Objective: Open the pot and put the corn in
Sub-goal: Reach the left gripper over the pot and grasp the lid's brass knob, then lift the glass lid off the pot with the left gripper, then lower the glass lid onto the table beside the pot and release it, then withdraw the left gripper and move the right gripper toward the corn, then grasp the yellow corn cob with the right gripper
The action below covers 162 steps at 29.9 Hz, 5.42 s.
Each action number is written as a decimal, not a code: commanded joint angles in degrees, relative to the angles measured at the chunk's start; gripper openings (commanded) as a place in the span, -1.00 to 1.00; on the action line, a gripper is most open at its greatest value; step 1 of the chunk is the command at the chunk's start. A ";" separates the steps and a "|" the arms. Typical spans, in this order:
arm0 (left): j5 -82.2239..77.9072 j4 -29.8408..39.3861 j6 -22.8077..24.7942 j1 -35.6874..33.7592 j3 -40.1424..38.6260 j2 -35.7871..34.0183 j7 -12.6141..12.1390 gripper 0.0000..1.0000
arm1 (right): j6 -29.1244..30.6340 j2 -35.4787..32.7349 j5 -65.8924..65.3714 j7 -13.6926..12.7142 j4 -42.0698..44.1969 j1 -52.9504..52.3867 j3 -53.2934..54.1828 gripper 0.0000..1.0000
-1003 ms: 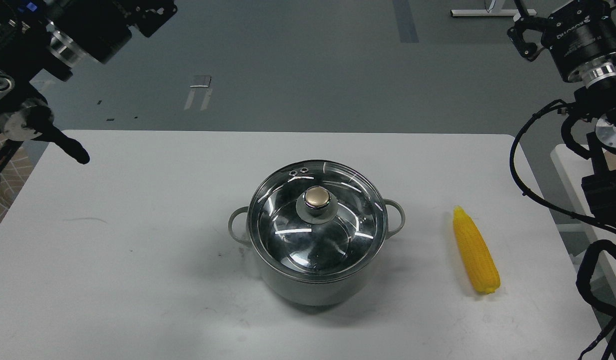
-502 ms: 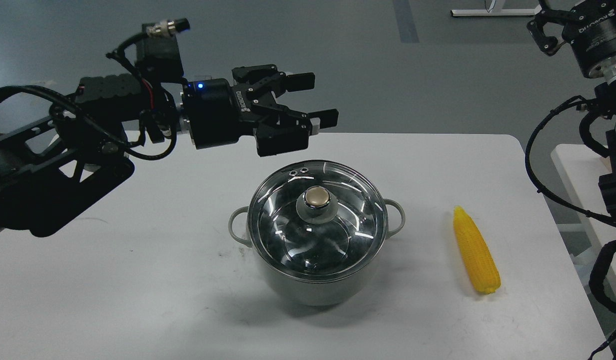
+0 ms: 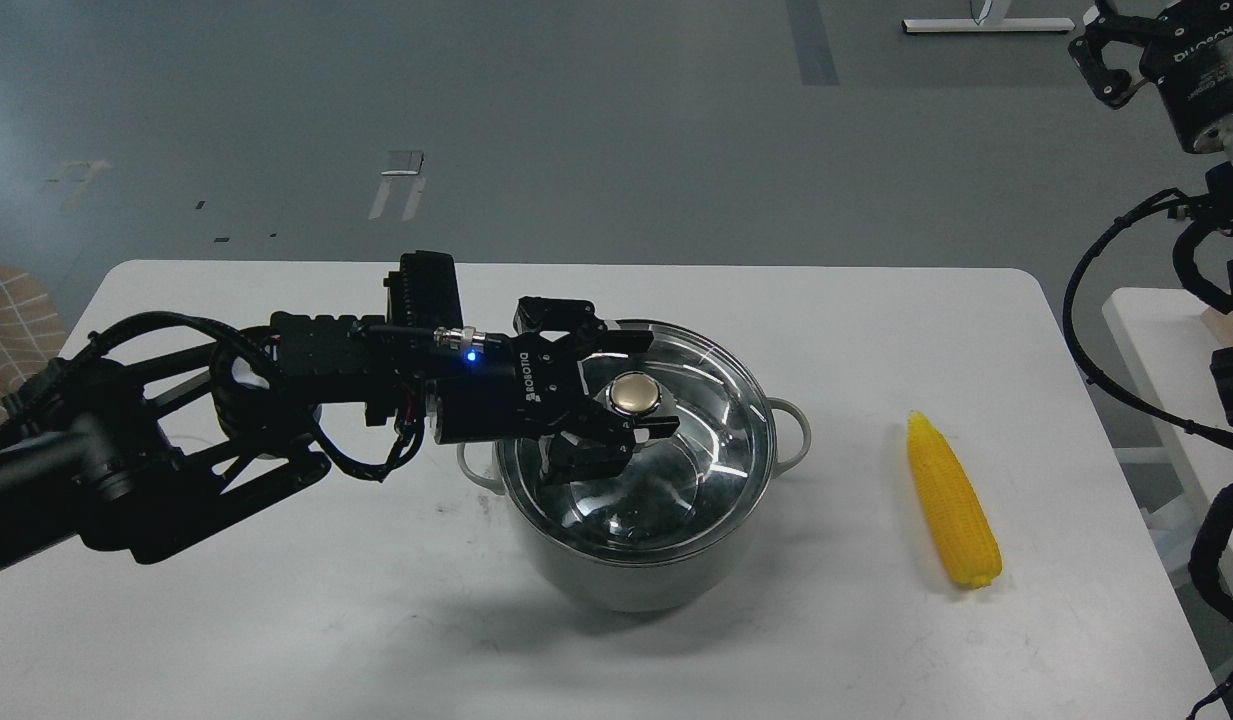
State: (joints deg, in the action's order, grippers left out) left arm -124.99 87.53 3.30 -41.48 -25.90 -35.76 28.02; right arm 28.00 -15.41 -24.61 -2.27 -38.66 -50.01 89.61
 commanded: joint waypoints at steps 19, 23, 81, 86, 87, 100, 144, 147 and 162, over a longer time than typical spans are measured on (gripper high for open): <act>-0.01 -3.16 -1.45 2.28 0.23 0.52 -0.02 0.25 | 0.00 -0.06 -0.09 -0.01 -0.54 -0.44 -0.14 1.00; -0.01 -3.24 -1.45 2.28 0.24 0.60 -0.02 0.20 | 0.00 -0.06 -0.09 -0.01 -0.54 -0.61 -0.14 1.00; 20.75 -26.88 -14.28 19.41 -3.37 -26.03 -0.02 -0.45 | 0.00 -1.65 -0.09 -0.01 -2.21 1.41 -0.32 1.00; 21.02 -32.32 -14.37 20.12 -1.53 -22.17 -0.02 -0.45 | 0.00 -1.47 -0.09 -0.01 -2.21 1.41 -0.49 1.00; 21.02 -34.08 -14.72 20.12 -0.83 -21.38 -0.02 -0.45 | 0.00 -1.56 -0.09 -0.01 -2.21 1.41 -0.49 1.00; 21.19 -35.76 -17.10 20.21 -0.12 -20.93 -0.02 0.26 | 0.00 -1.73 -0.09 -0.10 -3.09 1.41 -0.76 1.00; 116.12 -44.55 15.86 -11.17 -20.67 -6.70 -1.99 0.95 | 0.00 -32.93 -58.79 -0.01 -43.43 16.17 -28.34 1.00; 116.12 -44.73 18.14 -10.55 -22.96 -5.02 -4.55 0.95 | 0.00 -33.20 -61.52 -0.01 -43.61 17.92 -33.26 1.00; 116.12 -44.73 17.97 -9.85 -23.14 -2.74 -4.90 0.95 | 0.00 -25.82 -74.70 -0.10 -41.15 28.39 -41.54 1.00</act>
State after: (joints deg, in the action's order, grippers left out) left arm -8.84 42.79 21.38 -51.24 -49.04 -38.75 23.19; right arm 27.98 -43.39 -95.16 -2.36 -80.74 -22.53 49.13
